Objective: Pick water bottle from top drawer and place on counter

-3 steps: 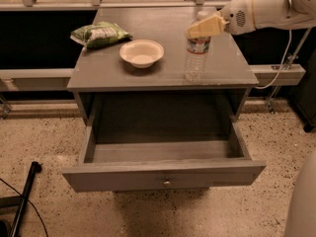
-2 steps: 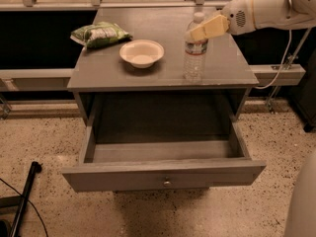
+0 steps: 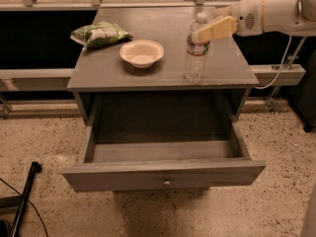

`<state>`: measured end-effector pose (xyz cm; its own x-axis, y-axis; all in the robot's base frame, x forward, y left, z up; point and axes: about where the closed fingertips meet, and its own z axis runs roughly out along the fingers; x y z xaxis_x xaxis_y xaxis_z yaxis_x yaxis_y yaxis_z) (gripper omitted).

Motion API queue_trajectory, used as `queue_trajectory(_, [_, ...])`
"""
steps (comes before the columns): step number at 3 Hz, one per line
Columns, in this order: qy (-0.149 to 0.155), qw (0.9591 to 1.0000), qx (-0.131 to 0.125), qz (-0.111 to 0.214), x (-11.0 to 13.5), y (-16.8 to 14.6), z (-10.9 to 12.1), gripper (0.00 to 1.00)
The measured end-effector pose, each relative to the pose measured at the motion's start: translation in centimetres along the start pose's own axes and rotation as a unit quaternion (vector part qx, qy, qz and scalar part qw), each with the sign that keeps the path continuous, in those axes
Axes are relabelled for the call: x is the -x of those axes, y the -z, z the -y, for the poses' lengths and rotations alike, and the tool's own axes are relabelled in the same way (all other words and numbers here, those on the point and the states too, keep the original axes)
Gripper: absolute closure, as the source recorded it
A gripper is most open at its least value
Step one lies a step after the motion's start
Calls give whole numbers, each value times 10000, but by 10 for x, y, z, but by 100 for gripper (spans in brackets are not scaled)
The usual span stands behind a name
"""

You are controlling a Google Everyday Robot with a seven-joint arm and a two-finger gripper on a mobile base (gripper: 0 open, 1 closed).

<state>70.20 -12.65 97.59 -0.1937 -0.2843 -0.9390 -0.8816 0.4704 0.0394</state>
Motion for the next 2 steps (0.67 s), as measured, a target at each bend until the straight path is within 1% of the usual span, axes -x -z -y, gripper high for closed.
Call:
queue_trajectory(1, [449,9953,-4,859,0,51,1,0])
queue_trajectory(2, [933,9898,-82,1074,0,70,-2,0])
